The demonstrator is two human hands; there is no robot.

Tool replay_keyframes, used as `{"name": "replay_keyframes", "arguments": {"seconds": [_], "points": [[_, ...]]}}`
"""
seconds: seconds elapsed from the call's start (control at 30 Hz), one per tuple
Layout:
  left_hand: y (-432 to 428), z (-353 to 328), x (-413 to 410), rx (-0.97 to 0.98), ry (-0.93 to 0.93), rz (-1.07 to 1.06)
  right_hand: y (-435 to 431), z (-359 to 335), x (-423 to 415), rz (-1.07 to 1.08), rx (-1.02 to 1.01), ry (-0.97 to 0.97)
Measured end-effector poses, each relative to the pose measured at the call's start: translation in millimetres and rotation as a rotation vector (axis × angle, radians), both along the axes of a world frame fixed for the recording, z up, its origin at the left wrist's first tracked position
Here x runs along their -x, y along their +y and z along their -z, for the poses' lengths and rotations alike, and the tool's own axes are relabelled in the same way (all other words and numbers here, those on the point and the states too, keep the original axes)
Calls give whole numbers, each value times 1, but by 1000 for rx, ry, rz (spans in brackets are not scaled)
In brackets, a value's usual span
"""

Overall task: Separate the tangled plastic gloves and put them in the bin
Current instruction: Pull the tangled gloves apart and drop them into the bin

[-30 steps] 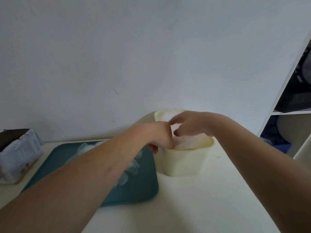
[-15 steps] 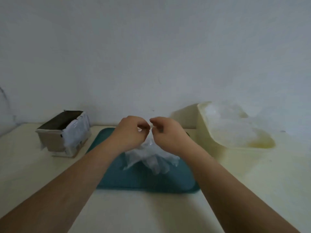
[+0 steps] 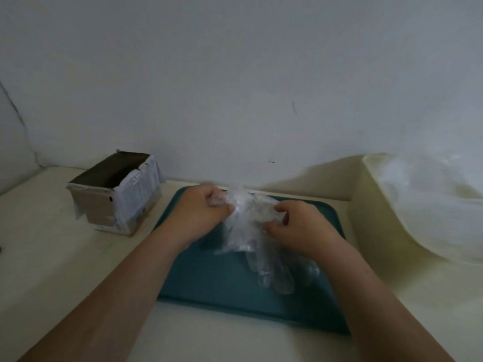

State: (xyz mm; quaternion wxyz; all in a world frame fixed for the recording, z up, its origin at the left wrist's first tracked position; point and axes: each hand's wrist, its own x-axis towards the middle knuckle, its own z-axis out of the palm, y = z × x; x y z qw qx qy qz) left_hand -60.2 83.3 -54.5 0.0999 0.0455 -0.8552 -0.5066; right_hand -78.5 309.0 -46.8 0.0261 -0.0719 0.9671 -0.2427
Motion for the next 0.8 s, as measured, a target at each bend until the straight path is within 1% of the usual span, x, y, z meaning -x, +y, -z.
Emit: {"name": "replay_keyframes", "arguments": {"seconds": [0.07, 0.1, 0.2, 0.27, 0.33, 0.47, 0.53, 0.6, 0.67, 0.7, 0.77, 0.8], "points": [[-2, -7, -2, -70, 26, -9, 2, -7, -2, -20, -57, 4], [-2, -10, -3, -99, 33, -5, 3, -9, -4, -28, -55, 2], [4, -19, -11, -127, 39, 78, 3, -10, -5, -58, -25, -5], [9, -22, -15, -126, 6, 156, 4, -8, -3, -71, 30, -10], [12, -23, -15, -103, -16, 172, 6, -6, 0, -67, 85, 21], [5, -24, -7, -113, 42, 28, 16, -2, 8, 79, 128, 157], [0, -28, -4, -164, 150, -98, 22, -1, 12, 160, 154, 193], [-4, -38, -7, -171, 268, -204, 25, -1, 15, 205, 190, 191], [-7, -44, -10, -203, 309, -218, 26, 2, 18, 207, 242, 195], [-7, -46, -10, -232, 298, -204, 25, 1, 17, 199, 277, 210], [-6, -45, -11, -239, 233, -152, 21, -1, 15, 153, 364, 273], [-5, -43, -12, -202, 194, -121, 18, -5, 12, 114, 403, 305]]}}
